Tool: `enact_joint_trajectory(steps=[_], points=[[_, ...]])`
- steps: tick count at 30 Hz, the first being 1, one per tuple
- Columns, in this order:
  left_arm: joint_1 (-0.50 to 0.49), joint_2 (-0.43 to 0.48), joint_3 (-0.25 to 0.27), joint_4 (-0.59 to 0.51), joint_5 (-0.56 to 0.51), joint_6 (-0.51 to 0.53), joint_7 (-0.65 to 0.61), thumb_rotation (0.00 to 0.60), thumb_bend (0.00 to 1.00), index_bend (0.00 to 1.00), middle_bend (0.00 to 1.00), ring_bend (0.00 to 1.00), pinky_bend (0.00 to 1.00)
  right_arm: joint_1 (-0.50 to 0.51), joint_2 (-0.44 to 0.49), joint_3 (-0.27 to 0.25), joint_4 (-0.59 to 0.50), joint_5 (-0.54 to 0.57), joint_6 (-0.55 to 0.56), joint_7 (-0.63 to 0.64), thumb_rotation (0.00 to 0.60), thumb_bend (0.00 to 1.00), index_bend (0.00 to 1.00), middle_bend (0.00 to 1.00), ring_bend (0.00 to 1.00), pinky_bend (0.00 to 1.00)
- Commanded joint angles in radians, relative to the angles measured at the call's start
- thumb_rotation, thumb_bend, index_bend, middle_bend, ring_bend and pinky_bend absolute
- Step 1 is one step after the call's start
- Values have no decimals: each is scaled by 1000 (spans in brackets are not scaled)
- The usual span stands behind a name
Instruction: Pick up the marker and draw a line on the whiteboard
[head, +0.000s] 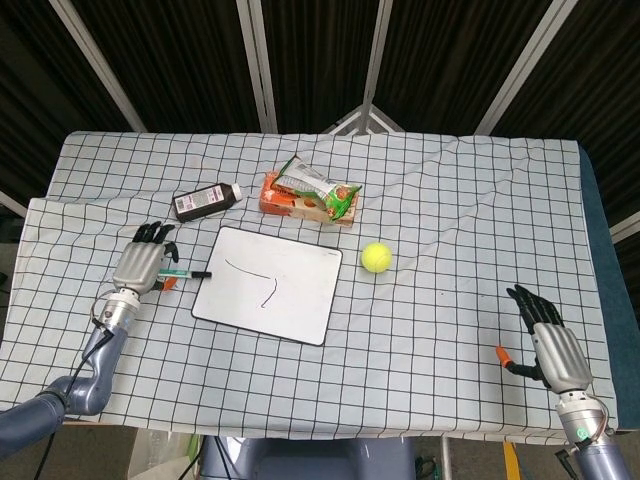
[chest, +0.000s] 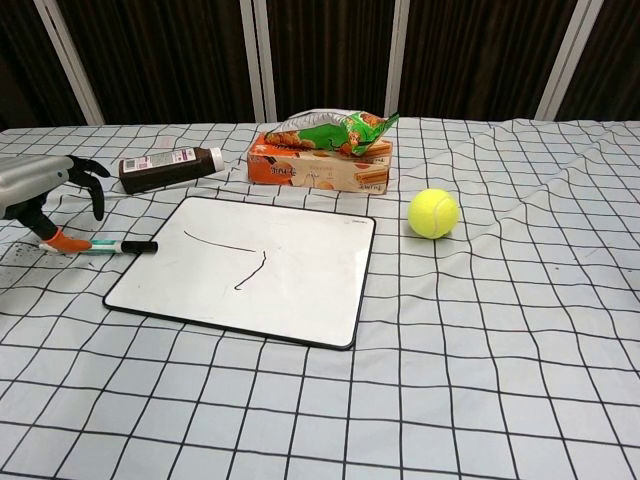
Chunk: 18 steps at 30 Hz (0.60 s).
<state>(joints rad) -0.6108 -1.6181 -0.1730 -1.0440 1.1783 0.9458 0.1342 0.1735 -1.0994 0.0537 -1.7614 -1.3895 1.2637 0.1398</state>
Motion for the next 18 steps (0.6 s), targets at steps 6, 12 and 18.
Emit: enact_joint_trajectory(steps=[6, 12, 18], points=[[95, 107, -27, -201, -80, 112, 51, 600, 178, 102, 0, 0, 0, 0, 1, -1, 6, -9, 4, 0, 600, 326, 0, 0, 0, 0], [236, 274, 12, -498, -45, 305, 70, 600, 178, 80, 0, 0, 0, -2, -1, -3, 14, -21, 11, -2, 600, 327, 0, 0, 0, 0], [389, 425, 132, -662, 88, 506, 112, 600, 167, 38, 0, 0, 0, -3, -9, -5, 22, -38, 27, -29, 600, 327, 0, 0, 0, 0]])
